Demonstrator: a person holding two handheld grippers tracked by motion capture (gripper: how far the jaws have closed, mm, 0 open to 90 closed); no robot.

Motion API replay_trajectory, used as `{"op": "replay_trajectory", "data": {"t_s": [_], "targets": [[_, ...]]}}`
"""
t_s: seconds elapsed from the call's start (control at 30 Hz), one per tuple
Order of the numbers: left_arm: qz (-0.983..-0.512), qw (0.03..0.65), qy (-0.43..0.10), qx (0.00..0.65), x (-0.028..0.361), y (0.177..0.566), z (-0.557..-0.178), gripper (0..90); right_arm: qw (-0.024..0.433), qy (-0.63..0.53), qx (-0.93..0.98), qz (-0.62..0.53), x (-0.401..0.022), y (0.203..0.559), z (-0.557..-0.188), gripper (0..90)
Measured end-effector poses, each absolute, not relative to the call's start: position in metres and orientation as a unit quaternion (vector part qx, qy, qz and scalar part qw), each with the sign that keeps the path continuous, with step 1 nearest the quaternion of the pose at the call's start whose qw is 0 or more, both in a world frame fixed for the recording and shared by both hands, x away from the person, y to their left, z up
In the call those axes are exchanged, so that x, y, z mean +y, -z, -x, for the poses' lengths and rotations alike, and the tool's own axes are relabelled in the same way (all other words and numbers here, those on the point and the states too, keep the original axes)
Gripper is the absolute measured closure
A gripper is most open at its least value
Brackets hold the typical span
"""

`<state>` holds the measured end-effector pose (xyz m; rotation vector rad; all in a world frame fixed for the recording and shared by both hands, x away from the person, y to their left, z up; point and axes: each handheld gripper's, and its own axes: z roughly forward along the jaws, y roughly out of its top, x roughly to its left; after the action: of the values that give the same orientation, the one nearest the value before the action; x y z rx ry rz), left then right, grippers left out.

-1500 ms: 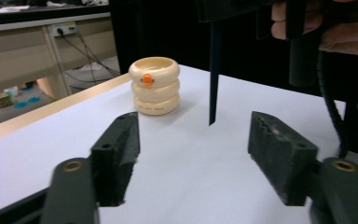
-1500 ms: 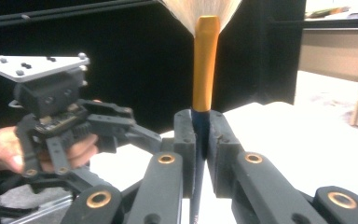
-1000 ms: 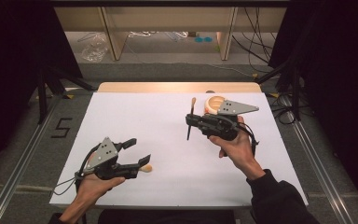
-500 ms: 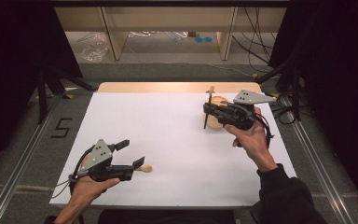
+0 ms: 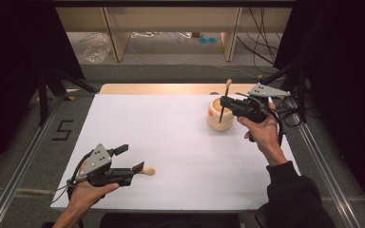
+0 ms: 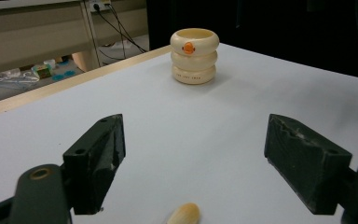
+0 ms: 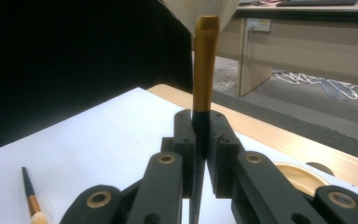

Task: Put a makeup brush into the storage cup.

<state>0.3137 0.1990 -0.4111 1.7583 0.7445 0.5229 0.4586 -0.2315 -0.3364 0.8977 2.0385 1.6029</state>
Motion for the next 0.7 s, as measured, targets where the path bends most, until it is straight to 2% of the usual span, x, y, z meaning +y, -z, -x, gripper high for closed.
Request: {"op": "replay_trajectory", "data": {"t_s": [0.7], "targets": [[-0.748,0.542,-0.215,0.316,0.202,0.416,-0.312,20.1,0.223,-0.557,0.713,-0.363,-0.243,0.339,-0.499,84.5]]}}
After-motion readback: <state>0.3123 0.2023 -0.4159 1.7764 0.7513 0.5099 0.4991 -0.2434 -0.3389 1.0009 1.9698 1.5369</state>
